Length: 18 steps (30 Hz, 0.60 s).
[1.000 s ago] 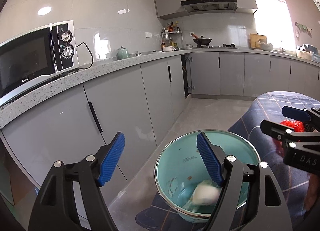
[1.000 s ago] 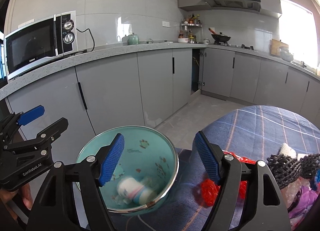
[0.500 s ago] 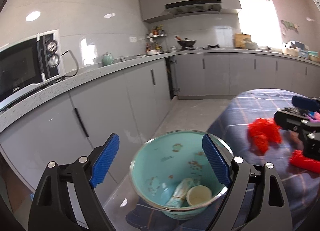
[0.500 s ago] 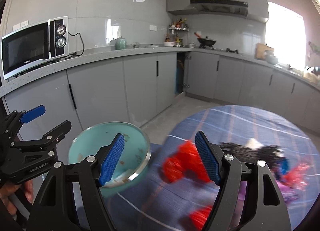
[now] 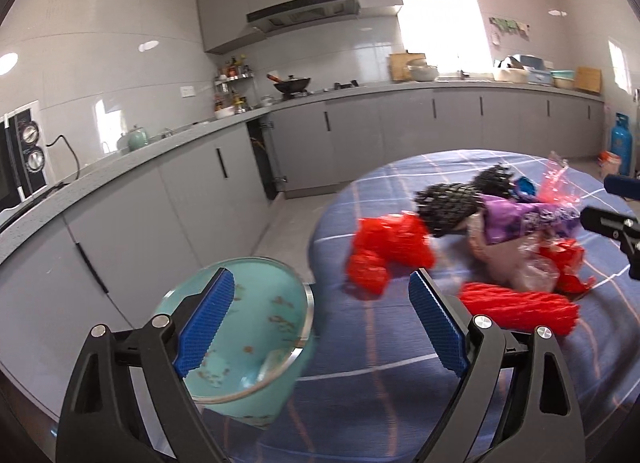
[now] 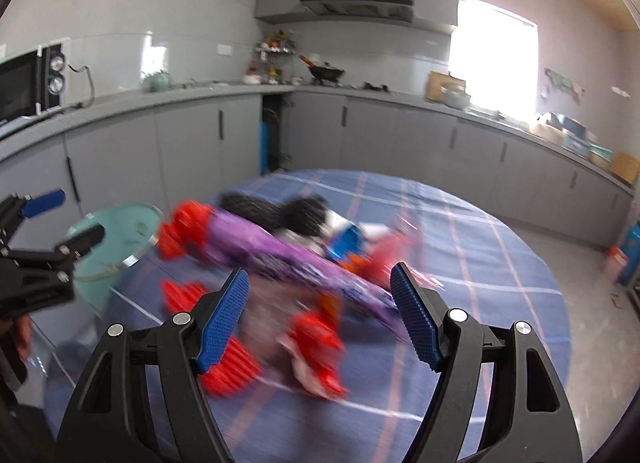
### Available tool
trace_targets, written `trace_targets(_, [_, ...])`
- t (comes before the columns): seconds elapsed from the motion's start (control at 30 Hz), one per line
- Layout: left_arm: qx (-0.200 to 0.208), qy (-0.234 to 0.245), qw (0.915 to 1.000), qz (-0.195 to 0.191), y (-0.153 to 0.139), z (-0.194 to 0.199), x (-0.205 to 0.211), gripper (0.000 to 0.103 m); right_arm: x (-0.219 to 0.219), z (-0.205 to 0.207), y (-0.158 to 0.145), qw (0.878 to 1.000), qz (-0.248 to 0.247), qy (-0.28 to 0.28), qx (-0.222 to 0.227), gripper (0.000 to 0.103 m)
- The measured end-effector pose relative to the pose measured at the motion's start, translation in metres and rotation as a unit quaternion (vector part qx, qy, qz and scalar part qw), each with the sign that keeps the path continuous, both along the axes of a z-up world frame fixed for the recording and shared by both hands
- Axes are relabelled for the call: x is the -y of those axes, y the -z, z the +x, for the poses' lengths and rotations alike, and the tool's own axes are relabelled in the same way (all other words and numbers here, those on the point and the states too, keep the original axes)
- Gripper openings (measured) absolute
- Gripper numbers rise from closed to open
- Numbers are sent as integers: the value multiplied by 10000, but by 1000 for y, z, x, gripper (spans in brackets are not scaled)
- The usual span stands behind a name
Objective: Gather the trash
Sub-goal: 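Move both tools back to the table and grasp the red mesh net with the left tool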
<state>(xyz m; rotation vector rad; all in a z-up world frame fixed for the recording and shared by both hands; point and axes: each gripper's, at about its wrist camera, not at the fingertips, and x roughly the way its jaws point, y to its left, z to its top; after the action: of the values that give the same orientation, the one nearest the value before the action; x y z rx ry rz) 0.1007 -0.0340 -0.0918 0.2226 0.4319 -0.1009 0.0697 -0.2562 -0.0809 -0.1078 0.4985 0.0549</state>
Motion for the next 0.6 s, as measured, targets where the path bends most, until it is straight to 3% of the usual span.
trace_targets(0.43, [-215, 341, 9992, 73, 9, 3, 58, 88, 37, -8, 25, 9993, -10, 337, -139, 73])
trace_targets(0.6, [-411, 421, 9982, -100, 15, 4, 76, 88, 51, -20, 30, 9987, -40, 489, -125, 73])
